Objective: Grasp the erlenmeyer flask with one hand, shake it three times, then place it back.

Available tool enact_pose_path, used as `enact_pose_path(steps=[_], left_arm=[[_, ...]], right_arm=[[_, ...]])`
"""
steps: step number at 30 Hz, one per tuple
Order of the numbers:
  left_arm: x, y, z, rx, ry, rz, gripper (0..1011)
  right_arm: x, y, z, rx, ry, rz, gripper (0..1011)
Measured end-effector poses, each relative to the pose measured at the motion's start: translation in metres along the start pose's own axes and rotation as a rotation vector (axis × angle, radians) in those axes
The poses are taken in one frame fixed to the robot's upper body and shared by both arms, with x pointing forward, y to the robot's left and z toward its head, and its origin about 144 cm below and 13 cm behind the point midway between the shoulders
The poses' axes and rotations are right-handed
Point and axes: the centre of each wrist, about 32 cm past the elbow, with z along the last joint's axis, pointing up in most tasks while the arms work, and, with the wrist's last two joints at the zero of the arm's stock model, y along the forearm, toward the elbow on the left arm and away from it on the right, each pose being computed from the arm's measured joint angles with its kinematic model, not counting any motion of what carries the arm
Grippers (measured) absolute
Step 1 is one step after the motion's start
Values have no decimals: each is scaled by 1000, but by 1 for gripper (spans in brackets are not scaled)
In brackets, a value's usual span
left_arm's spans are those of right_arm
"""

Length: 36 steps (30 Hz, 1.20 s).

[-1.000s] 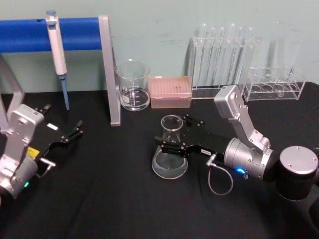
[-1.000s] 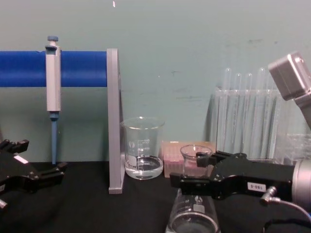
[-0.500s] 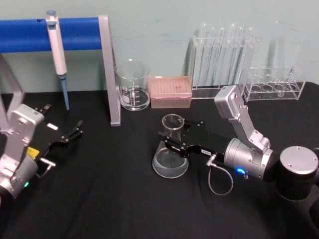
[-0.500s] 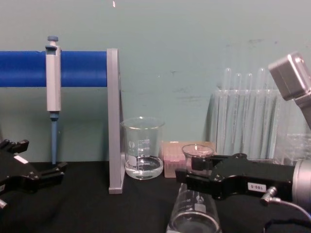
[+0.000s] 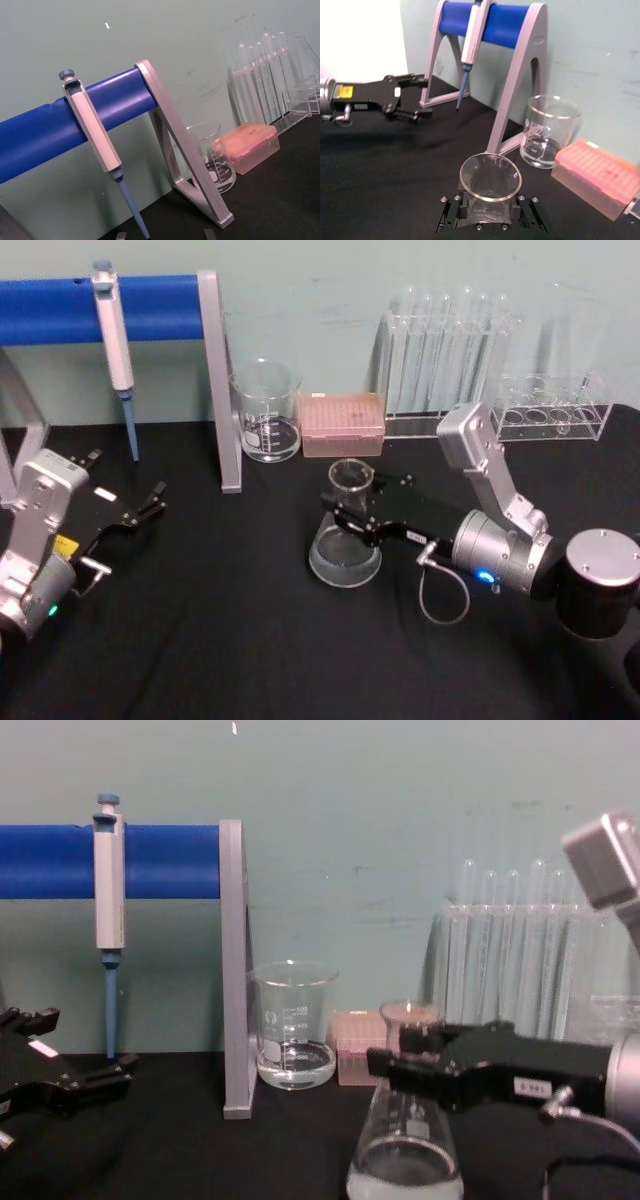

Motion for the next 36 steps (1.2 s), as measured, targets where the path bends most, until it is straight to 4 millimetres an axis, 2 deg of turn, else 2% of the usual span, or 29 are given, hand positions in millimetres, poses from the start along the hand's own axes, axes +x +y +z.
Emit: enact_pose_path(steps=[7,16,22,28,36], left_arm=[[0,0,0,0,0,0,1001],[0,0,0,0,0,0,1001],[0,0,0,0,0,0,1001],[0,0,0,0,0,0,1001],[0,0,0,0,0,0,1001]], right_arm=[[2,-4,21,33,10,-32,451],[7,-14,66,92,10,-102,451],[9,-20,86,114,-5,-117,451],[9,-24,98,134,-23,-123,451],[9,-27,102,142,-31,-124,451]])
